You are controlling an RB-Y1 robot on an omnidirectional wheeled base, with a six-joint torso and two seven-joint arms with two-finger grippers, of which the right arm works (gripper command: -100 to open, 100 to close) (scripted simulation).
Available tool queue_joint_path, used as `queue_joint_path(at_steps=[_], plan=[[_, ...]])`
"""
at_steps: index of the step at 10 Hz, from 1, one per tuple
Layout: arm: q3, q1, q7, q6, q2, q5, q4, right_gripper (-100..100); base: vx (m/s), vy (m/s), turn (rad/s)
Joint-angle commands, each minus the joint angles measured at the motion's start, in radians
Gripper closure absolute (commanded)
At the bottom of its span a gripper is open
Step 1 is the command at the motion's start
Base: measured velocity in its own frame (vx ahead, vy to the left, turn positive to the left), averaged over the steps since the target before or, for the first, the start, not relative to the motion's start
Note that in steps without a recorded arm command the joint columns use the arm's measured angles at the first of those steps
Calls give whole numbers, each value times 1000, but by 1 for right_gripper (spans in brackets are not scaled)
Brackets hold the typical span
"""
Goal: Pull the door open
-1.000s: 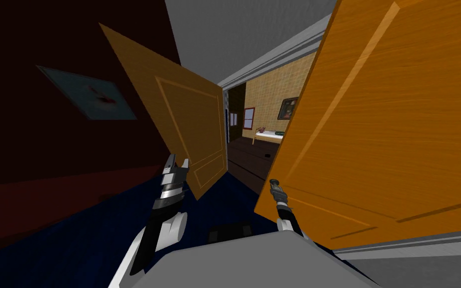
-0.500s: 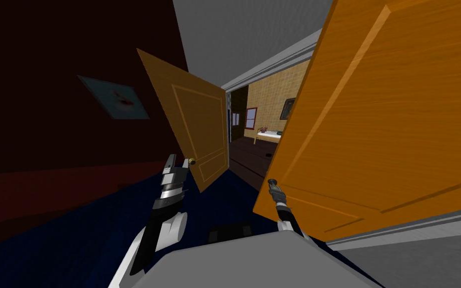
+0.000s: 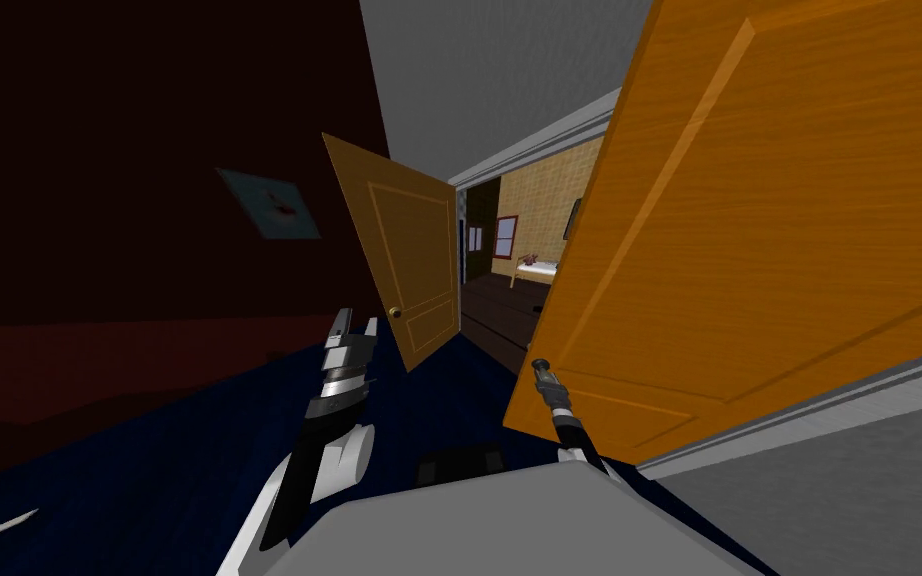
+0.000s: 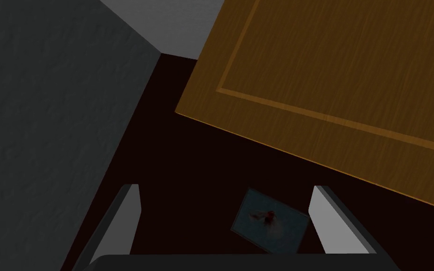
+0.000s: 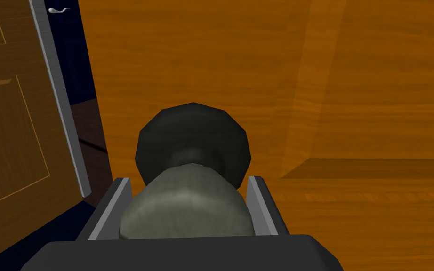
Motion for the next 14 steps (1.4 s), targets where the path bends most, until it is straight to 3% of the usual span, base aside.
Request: queue_joint_path(at_steps=[1,2,9,11,12,14], plan=[[19,8,-20,-10,-10,10,-4,100,-217,-8,59],[11,4,-10,-4,-6,6,-3,100,-99,-2,16],[95,63,-112,-76,-77,56,-15,100,-221,-22,107],[110,75,-131,-90,-92,66,-17,100,-213,-33,89],[105,70,-123,-84,-87,63,-13,100,-90,-2,10],[125,86,-149,-115,-105,75,-5,100,-184,-37,153]])
